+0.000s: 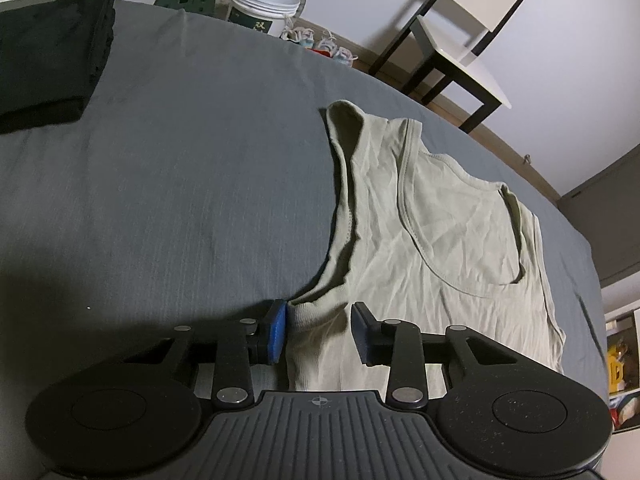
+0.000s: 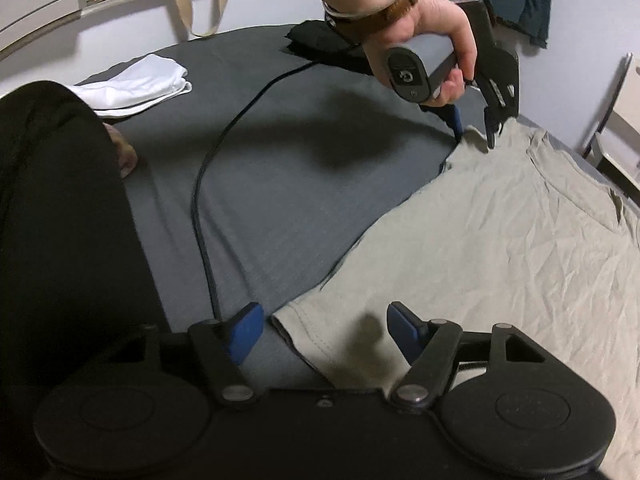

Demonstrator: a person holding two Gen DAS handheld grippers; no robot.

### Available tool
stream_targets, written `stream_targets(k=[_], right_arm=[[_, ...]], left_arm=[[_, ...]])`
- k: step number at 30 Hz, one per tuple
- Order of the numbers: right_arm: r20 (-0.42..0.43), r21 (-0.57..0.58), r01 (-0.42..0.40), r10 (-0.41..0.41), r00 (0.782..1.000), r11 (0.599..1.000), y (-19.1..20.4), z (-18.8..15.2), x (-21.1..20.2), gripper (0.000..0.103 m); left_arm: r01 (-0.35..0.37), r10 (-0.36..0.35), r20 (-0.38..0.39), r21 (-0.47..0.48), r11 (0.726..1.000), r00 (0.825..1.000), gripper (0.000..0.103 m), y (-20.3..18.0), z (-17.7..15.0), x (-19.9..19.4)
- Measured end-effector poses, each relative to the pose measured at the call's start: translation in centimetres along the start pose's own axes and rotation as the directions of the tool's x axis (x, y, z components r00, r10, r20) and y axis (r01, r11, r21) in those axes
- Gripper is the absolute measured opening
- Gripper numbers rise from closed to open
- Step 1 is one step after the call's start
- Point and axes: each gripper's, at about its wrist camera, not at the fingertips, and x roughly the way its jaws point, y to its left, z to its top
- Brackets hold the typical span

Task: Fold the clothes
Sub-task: 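Grasp the tank top's side edge with both grippers, then lift the held side edge and fold it over the tank top with both grippers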

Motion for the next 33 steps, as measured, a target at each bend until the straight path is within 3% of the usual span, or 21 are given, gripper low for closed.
stream_targets(k=[4,10,14,17,22,27,30,33], right_arm=[[-0.01,0.061,-0.038,0.039,0.999,0.997,-0.6,-0.2,0.8,0.062],[0.007,0.03,0.087,-0.087,0.996,0.996,0.9,-0.2,0.8,0.057],[0.016,0.033,0.077,-0.078,0.997,0.996,1.1,-0.2,0.9,0.039],[0.026,0.002,0.112,-0.112,0.993,0.994,1.7,-0.2,0.7,0.008],[0.061,0.05,0.116,-0.119,0.991,0.992,0.8,-0.2,-0.9,0.006],[0.103,0.224,0.064,-0.089,0.991,0.973,-3.1,-0.3,-5.0,0.006],[0.111,0.355,0.02,-0.064,0.992,0.935,-6.7,-1.2,-7.3,0.006],[0.12,0.494,0.003,-0.072,0.99,0.869,-10.9,-3.0,-9.6,0.006]], left_arm=[[0.004,-0.004,0.001,0.01,1.0,1.0,0.036,-0.1,0.0,0.2],[-0.017,0.017,0.009,0.008,1.0,1.0,0.034,-0.5,-0.1,0.4],[-0.065,0.065,0.018,0.02,0.998,0.998,0.018,-0.8,-0.2,0.3],[-0.082,0.082,0.022,0.003,0.997,0.996,0.011,-0.8,-0.2,0.0],[-0.115,0.115,0.041,0.003,0.993,0.993,0.008,-2.1,-0.3,-0.7],[-0.077,0.074,0.056,0.051,0.996,0.996,0.007,-5.8,0.1,-2.5],[-0.056,0.051,0.055,0.098,0.994,0.997,0.007,-9.2,0.4,-3.7],[-0.027,0.02,0.05,0.132,0.991,0.999,0.007,-13.1,0.5,-3.9]])
